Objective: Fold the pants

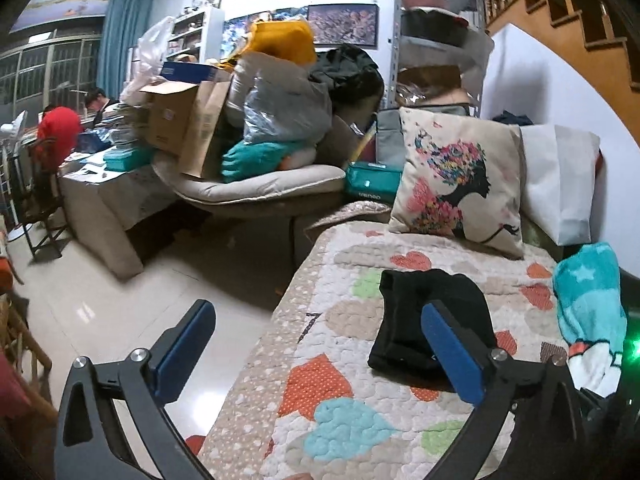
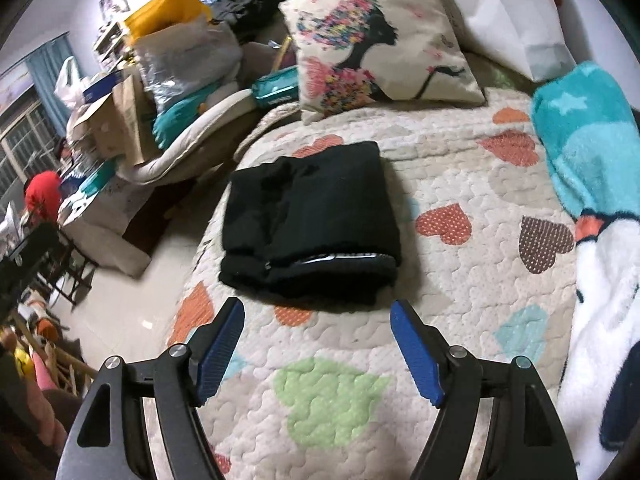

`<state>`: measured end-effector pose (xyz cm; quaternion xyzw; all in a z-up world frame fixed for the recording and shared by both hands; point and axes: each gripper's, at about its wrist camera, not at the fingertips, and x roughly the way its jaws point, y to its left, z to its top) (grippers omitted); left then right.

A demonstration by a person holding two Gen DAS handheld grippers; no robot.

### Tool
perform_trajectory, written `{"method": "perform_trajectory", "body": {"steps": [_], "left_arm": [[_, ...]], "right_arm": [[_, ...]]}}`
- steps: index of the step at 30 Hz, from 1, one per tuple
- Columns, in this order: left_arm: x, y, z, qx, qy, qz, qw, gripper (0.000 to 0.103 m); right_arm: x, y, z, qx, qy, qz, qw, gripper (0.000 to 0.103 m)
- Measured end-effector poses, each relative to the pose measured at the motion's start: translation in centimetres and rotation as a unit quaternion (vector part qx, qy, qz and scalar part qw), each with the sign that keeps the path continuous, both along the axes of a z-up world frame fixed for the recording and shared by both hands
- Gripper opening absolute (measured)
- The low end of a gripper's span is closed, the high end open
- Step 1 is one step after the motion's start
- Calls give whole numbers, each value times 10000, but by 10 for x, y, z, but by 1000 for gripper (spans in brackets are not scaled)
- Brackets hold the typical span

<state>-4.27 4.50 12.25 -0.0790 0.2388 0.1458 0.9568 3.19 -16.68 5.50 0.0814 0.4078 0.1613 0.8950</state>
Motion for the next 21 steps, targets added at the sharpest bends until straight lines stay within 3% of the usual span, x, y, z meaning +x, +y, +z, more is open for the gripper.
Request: {"method": "perform_trajectory", "body": {"steps": [8,21], "left_arm": [[-7,-24,-3,-30,585,-328,9977,103],[-12,-58,-9,151,860,-897,9921,103]], "right_arm": [[-27,3,22,-360,-547,11,9979,85],[-39,-3,34,-576,-886,-71,9944,88]]}}
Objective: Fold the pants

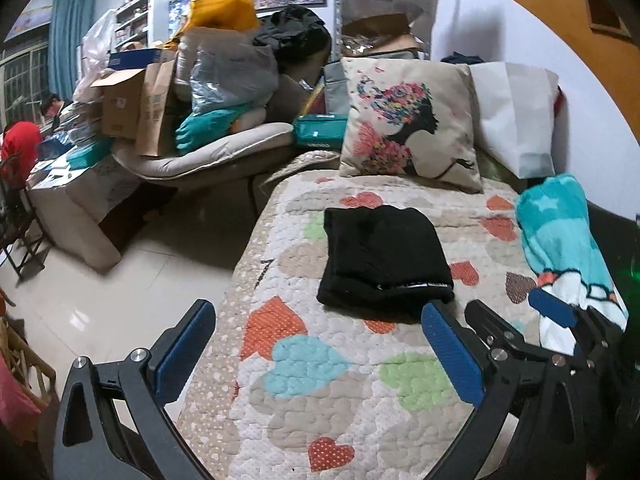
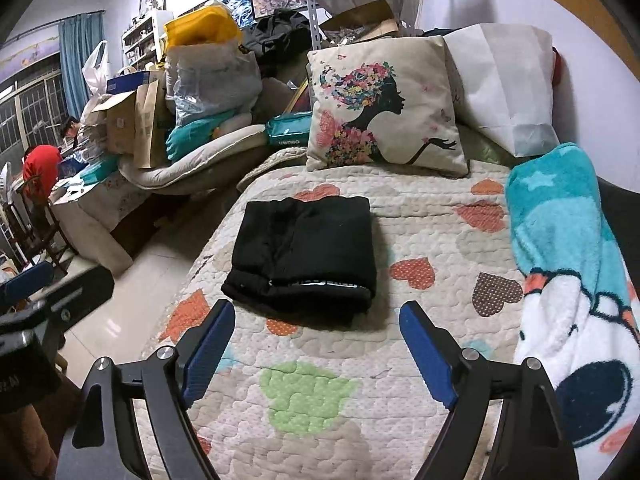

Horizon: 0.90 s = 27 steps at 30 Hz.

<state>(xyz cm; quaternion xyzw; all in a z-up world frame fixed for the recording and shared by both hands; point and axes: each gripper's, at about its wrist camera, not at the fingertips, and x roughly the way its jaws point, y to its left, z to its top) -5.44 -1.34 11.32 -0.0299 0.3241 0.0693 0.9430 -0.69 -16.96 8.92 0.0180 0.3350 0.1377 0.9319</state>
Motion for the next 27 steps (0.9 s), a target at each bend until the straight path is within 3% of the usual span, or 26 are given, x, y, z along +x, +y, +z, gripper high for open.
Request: {"method": "perform_trajectory", "body": {"steps": [27], "left_arm": [[9,-5,-16,-48,143,-196,9997,103]], "right_arm": [[11,-7,-17,120,355,-132,9992,89]]}}
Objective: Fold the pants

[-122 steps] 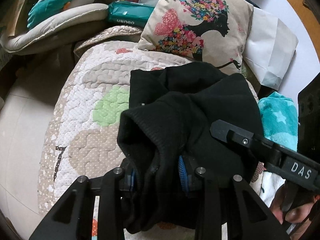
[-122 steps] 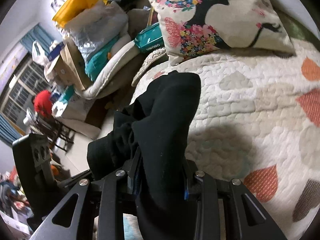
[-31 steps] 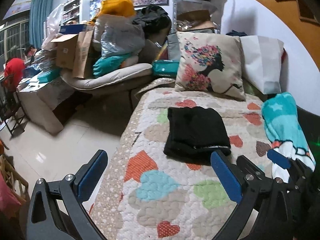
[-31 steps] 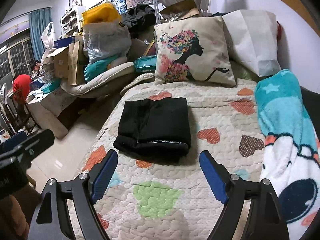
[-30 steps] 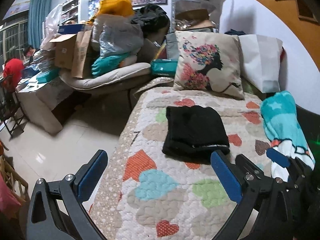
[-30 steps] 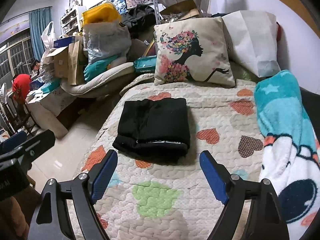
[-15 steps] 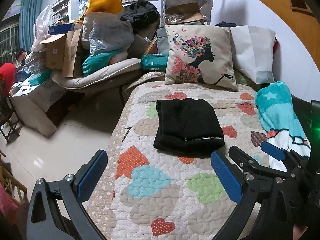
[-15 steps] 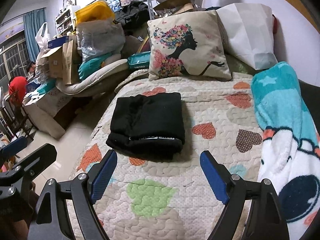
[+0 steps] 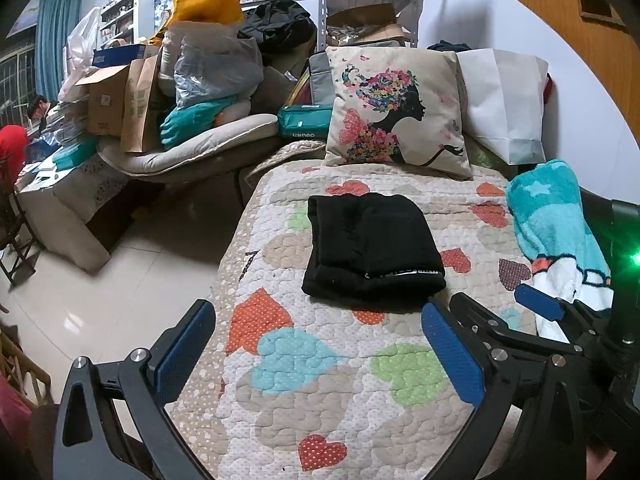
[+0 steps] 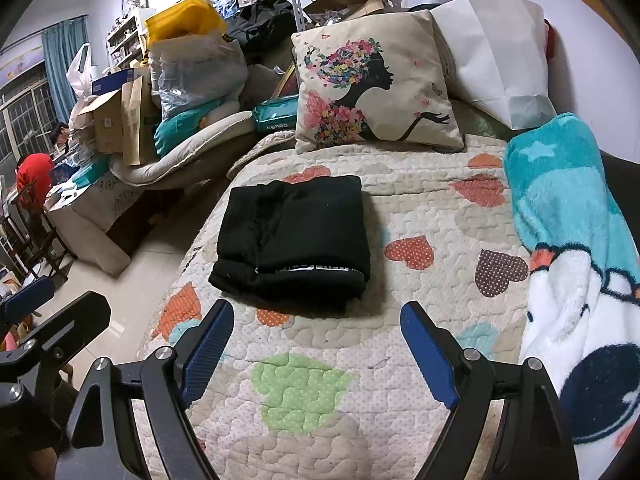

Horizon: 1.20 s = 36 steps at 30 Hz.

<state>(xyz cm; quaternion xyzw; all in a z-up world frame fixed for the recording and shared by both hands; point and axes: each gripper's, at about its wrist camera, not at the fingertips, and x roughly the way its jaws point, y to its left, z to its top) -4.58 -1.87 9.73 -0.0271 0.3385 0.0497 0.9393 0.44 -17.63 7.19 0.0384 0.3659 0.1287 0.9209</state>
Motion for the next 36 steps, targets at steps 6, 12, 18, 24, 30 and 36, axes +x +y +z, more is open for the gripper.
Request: {"method": "perform_trajectory", "body": {"steps": [6,12,18,24,30,36], "left_arm": [[5,4,-5,-209,192,13,9996,103],[7,9,-10,-305,268,48,9992,103],[6,9,-8,-249,181,30,9995,103],[2,6,-3,-199,58,3,9998,103],[1,2,-1,-156,22,-5,9999,103],[1,6,-2,-154,53,65,9998,103]], "right_arm": [[1,3,-4,-66,28,12,10000,89],[2,7,-8,-121,71,62,9999,90],[2,9,-10,-152,69,83,9998,90],[4,8,-11,-122,100,56,9999,90],[5,7,-11,-154,103,75,9998,90],[7,7,-13,-157,137,65,9998,90]]}}
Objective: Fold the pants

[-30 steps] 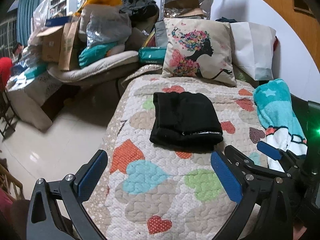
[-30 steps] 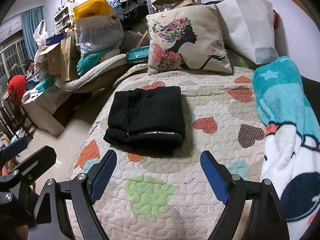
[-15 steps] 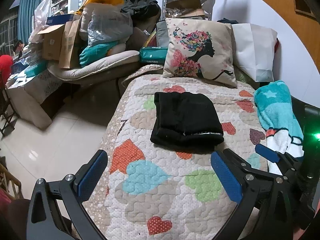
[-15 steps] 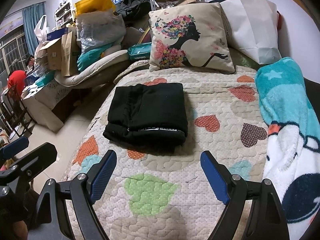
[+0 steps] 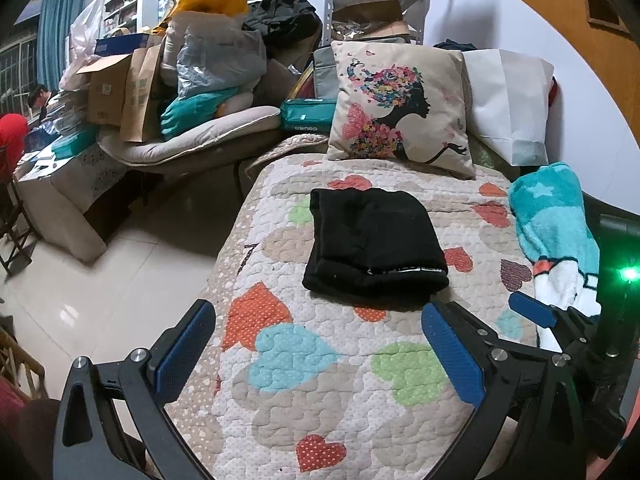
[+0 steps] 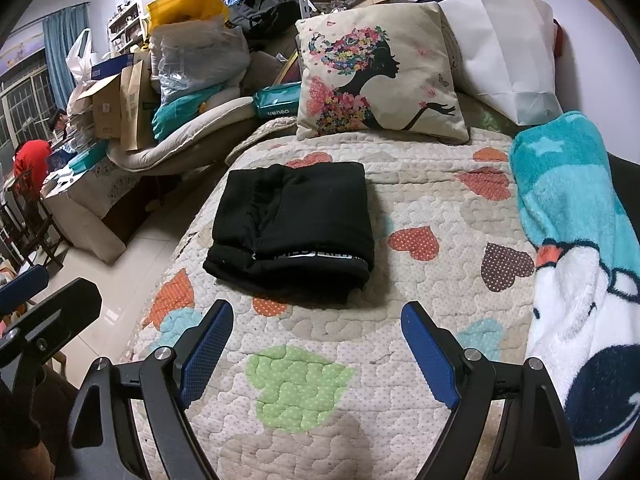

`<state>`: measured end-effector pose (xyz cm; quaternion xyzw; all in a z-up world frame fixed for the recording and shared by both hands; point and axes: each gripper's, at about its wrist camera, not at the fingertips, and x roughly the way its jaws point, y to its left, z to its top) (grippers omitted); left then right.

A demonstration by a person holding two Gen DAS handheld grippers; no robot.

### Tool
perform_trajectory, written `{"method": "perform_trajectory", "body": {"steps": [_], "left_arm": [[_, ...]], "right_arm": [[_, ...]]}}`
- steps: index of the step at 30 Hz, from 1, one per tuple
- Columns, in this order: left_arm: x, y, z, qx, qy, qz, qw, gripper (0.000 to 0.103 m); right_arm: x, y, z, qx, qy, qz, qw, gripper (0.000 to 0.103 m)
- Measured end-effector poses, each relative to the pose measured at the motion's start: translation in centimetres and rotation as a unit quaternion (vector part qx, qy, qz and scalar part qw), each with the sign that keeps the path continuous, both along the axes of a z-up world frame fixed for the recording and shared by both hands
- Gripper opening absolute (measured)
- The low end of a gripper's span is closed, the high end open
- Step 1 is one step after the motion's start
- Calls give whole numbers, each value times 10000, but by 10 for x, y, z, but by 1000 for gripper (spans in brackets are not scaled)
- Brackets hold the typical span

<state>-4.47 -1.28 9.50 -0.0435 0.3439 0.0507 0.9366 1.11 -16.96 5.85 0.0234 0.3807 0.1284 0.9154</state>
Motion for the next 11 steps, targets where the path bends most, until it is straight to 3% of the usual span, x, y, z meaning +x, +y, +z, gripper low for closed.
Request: {"method": "perform_trajectory", "body": {"steps": [11], "left_arm": [[0,3,-4,22,43,89,9999,103]], "right_arm": [[5,-4,-7,-48,172,-87,9998,90]]}}
